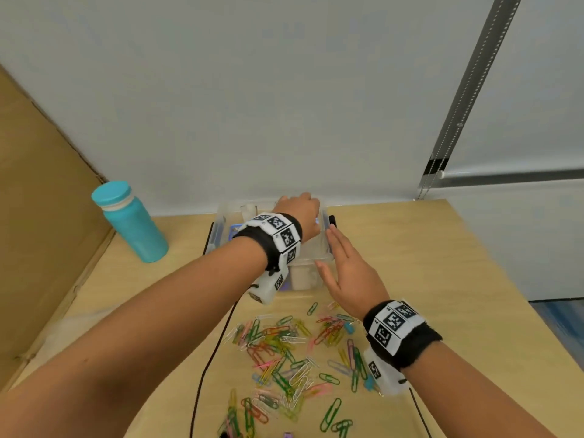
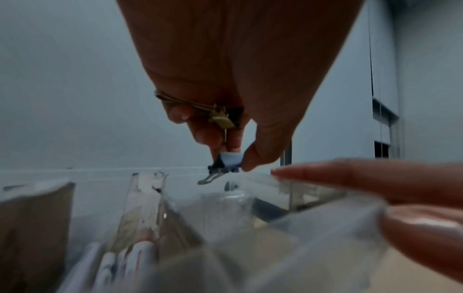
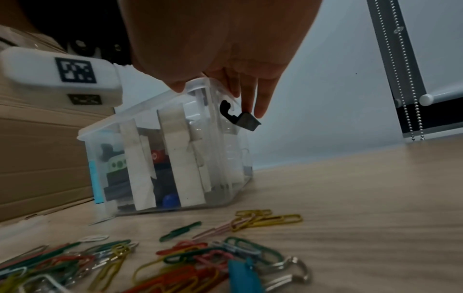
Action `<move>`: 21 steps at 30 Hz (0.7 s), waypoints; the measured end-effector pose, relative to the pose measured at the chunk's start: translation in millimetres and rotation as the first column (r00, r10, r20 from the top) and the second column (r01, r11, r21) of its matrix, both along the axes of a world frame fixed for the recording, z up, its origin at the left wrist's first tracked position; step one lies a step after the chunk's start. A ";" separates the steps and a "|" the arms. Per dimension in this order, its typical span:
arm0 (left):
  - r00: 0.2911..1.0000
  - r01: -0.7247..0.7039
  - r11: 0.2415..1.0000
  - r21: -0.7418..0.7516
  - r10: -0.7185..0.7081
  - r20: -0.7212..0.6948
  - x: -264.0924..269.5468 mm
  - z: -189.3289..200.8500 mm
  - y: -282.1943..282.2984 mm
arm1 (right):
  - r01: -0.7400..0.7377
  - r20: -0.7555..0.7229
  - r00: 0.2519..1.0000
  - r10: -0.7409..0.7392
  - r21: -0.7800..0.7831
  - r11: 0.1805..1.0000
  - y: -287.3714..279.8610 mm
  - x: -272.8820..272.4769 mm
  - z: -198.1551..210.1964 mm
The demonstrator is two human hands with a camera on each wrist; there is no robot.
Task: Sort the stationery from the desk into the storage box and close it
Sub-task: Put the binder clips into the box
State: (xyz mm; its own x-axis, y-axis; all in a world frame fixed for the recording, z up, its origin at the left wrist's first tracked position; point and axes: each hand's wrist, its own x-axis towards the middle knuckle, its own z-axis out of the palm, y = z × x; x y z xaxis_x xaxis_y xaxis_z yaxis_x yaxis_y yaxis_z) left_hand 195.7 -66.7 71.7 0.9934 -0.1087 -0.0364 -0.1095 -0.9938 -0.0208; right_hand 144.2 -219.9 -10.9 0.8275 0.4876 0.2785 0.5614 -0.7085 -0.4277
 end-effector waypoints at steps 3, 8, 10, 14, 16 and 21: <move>1.000 -0.018 0.985 0.171 0.017 0.009 19.2 -6.0 -2.8 | -0.019 0.002 1.000 0.019 -0.005 1.000 -1.1 1.6 -0.2; 0.998 -0.039 0.985 0.166 0.045 -0.033 36.4 -10.7 1.2 | -0.023 0.001 1.000 0.023 -0.015 1.000 -1.8 2.1 0.4; 0.991 -0.045 0.995 0.088 0.056 -0.125 39.7 -15.7 4.5 | -0.028 0.005 1.000 0.028 -0.024 0.999 -2.8 2.6 0.6; 0.987 -0.018 1.000 -0.019 0.015 -0.160 37.7 -13.1 8.5 | -0.032 -0.002 0.999 0.032 -0.038 0.999 -4.4 3.9 0.4; 0.994 -0.007 0.996 -0.088 -0.003 -0.105 27.2 -4.1 9.3 | -0.035 -0.002 0.999 0.035 -0.055 0.998 -4.9 4.8 1.8; 0.975 0.165 0.977 -0.133 -0.142 0.169 -29.6 20.8 16.7 | -0.031 -0.016 0.999 0.029 -0.118 0.993 -6.8 -0.4 8.1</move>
State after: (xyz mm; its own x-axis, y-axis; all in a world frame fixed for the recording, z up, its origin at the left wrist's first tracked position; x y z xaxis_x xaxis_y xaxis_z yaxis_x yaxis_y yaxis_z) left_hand 166.1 -50.0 92.6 0.9563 -0.2530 0.1466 -0.2680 -0.9589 0.0932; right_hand 143.8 -226.8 -2.9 0.8154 0.5412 0.2056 0.5776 -0.7372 -0.3506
